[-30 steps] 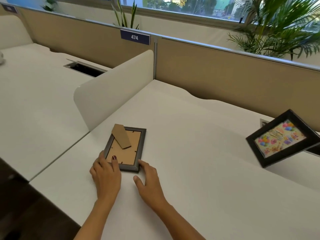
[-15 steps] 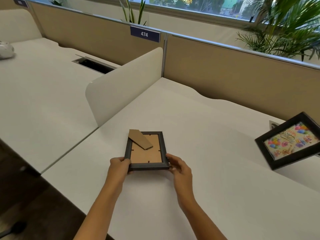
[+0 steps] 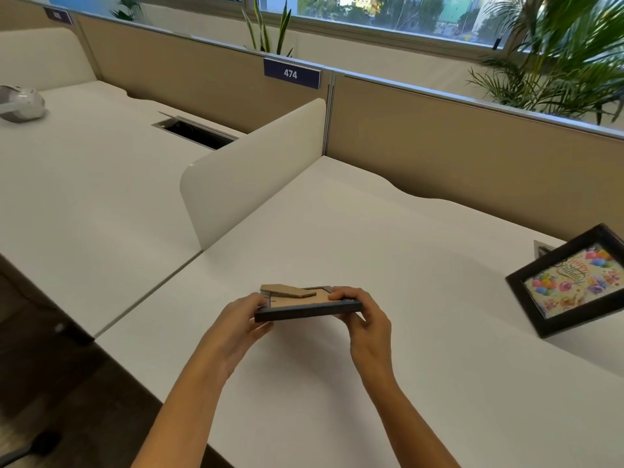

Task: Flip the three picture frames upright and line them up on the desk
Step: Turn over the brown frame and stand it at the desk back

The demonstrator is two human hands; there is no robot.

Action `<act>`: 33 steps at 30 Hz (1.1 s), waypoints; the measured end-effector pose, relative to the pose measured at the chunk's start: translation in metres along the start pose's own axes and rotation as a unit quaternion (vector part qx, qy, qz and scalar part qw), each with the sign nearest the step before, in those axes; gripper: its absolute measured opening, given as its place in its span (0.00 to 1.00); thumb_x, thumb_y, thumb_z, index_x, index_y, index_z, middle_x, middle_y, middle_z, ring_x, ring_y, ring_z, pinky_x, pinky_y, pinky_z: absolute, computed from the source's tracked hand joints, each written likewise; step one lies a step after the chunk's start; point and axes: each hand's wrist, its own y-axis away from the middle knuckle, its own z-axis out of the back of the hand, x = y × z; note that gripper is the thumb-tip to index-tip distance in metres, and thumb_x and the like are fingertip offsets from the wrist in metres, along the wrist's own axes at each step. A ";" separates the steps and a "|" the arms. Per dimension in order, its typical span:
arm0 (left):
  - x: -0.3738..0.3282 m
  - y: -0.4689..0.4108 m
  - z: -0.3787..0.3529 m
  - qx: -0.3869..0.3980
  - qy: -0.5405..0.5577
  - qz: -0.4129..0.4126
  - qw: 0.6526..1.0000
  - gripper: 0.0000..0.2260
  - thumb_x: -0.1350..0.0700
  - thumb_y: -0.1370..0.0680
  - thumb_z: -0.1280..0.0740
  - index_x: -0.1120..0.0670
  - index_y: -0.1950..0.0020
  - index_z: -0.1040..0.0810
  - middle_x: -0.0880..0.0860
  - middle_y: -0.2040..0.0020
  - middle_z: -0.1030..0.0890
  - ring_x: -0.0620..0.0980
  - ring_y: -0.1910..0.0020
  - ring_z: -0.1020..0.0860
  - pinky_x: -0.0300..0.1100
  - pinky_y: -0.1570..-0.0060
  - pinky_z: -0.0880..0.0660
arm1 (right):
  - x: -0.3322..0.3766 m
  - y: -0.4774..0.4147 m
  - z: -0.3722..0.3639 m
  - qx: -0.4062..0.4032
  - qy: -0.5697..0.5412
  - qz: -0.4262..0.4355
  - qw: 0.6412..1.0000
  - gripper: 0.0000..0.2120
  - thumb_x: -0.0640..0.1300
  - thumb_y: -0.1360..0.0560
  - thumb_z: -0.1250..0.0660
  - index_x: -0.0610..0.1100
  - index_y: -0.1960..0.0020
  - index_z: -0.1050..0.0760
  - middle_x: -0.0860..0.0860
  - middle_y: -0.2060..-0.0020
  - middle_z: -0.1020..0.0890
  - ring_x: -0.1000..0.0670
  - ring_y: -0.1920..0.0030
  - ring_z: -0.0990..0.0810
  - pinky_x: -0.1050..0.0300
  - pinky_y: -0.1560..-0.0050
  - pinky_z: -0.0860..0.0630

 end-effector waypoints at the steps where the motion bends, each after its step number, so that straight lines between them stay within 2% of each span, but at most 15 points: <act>1: 0.003 -0.002 0.001 0.001 -0.006 0.005 1.000 0.09 0.57 0.23 0.38 0.59 0.49 0.21 0.59 0.44 0.23 0.53 0.43 0.24 0.47 0.37 0.29 | 0.002 0.000 -0.001 0.004 -0.001 -0.004 1.000 0.17 0.27 0.26 0.37 0.48 0.54 0.19 0.51 0.51 0.16 0.53 0.46 0.19 0.65 0.47 0.22; 4: 0.008 -0.004 0.003 -0.002 -0.001 0.018 1.000 0.09 0.54 0.23 0.38 0.51 0.58 0.19 0.51 0.49 0.23 0.49 0.41 0.29 0.48 0.30 0.42 | 0.009 0.001 -0.004 0.012 0.012 -0.013 1.000 0.15 0.30 0.26 0.35 0.50 0.55 0.20 0.54 0.54 0.16 0.53 0.48 0.19 0.62 0.48 0.22; 7: 0.007 -0.003 0.002 -0.008 -0.031 -0.002 0.999 0.17 0.57 0.23 0.41 0.49 0.70 0.21 0.47 0.61 0.23 0.46 0.54 0.29 0.43 0.37 0.43 | 0.017 0.002 -0.003 0.019 0.033 -0.023 0.999 0.12 0.35 0.26 0.33 0.53 0.56 0.21 0.59 0.55 0.17 0.58 0.49 0.20 0.69 0.51 0.26; 8: 0.007 -0.003 0.001 -0.010 -0.038 -0.014 0.999 0.19 0.58 0.23 0.43 0.49 0.71 0.22 0.46 0.65 0.23 0.46 0.57 0.30 0.41 0.42 0.42 | 0.020 0.001 -0.003 0.020 0.039 -0.028 0.999 0.11 0.36 0.26 0.33 0.53 0.56 0.22 0.60 0.55 0.17 0.59 0.49 0.20 0.71 0.53 0.27; 10: 0.006 -0.003 0.000 -0.010 -0.046 -0.054 0.997 0.16 0.60 0.22 0.46 0.51 0.64 0.22 0.46 0.62 0.21 0.41 0.56 0.27 0.34 0.52 0.38 | 0.024 -0.001 -0.002 0.021 0.044 -0.037 0.998 0.09 0.39 0.26 0.33 0.53 0.55 0.22 0.61 0.58 0.18 0.62 0.51 0.21 0.74 0.56 0.28; 12: 0.006 -0.004 -0.001 -0.008 -0.049 -0.087 0.995 0.16 0.61 0.21 0.47 0.52 0.57 0.20 0.44 0.59 0.18 0.37 0.56 0.24 0.31 0.55 0.36 | 0.027 -0.004 -0.003 0.022 0.048 -0.041 0.998 0.07 0.40 0.25 0.33 0.52 0.54 0.22 0.61 0.60 0.17 0.64 0.54 0.21 0.75 0.58 0.29; 15: 0.007 -0.005 -0.001 -0.025 -0.037 -0.100 0.994 0.18 0.60 0.19 0.49 0.53 0.55 0.19 0.45 0.63 0.15 0.45 0.55 0.21 0.38 0.54 0.29 | 0.031 -0.007 -0.006 0.016 0.052 -0.038 0.998 0.07 0.43 0.24 0.34 0.56 0.53 0.23 0.60 0.59 0.16 0.62 0.57 0.20 0.73 0.62 0.27; 19: 0.009 -0.004 -0.003 -0.031 -0.016 -0.085 0.996 0.17 0.53 0.18 0.49 0.54 0.48 0.20 0.55 0.51 0.17 0.52 0.51 0.20 0.43 0.57 0.26 | 0.031 -0.010 -0.010 0.016 0.061 -0.045 0.997 0.06 0.45 0.23 0.35 0.55 0.49 0.24 0.59 0.55 0.17 0.58 0.54 0.19 0.67 0.61 0.23; 22: 0.010 -0.007 -0.003 -0.042 -0.019 -0.085 0.995 0.16 0.50 0.18 0.49 0.51 0.49 0.21 0.54 0.52 0.17 0.51 0.53 0.19 0.42 0.60 0.27 | 0.027 -0.014 -0.012 0.013 0.082 -0.055 0.995 0.04 0.49 0.23 0.35 0.53 0.48 0.25 0.57 0.54 0.17 0.54 0.52 0.18 0.56 0.56 0.19; 24: 0.011 -0.008 -0.004 -0.047 -0.019 -0.076 0.996 0.16 0.48 0.18 0.49 0.50 0.51 0.22 0.52 0.53 0.18 0.50 0.54 0.20 0.42 0.60 0.27 | 0.025 -0.016 -0.013 0.014 0.091 -0.062 0.994 0.04 0.51 0.23 0.35 0.52 0.50 0.25 0.57 0.55 0.18 0.54 0.53 0.18 0.52 0.56 0.19; 28: 0.014 -0.010 -0.006 -0.058 -0.022 -0.054 0.997 0.17 0.46 0.18 0.50 0.49 0.52 0.23 0.53 0.51 0.18 0.51 0.51 0.21 0.45 0.55 0.28 | 0.024 -0.019 -0.014 0.016 0.107 -0.070 0.992 0.09 0.55 0.24 0.35 0.51 0.49 0.25 0.55 0.53 0.17 0.52 0.53 0.18 0.57 0.58 0.22; 31: 0.017 -0.011 -0.007 -0.062 -0.023 -0.044 0.997 0.17 0.45 0.19 0.50 0.48 0.53 0.23 0.52 0.51 0.18 0.51 0.49 0.22 0.49 0.48 0.30 | 0.026 -0.021 -0.013 0.024 0.121 -0.072 0.990 0.10 0.55 0.23 0.36 0.50 0.46 0.25 0.55 0.52 0.17 0.55 0.53 0.19 0.65 0.61 0.28; 33: 0.017 -0.011 -0.008 -0.065 -0.023 -0.044 0.997 0.18 0.45 0.19 0.50 0.47 0.53 0.22 0.52 0.52 0.18 0.51 0.48 0.22 0.49 0.48 0.30 | 0.026 -0.022 -0.013 0.031 0.123 -0.072 0.989 0.11 0.54 0.23 0.36 0.50 0.44 0.25 0.56 0.51 0.18 0.56 0.53 0.19 0.65 0.60 0.27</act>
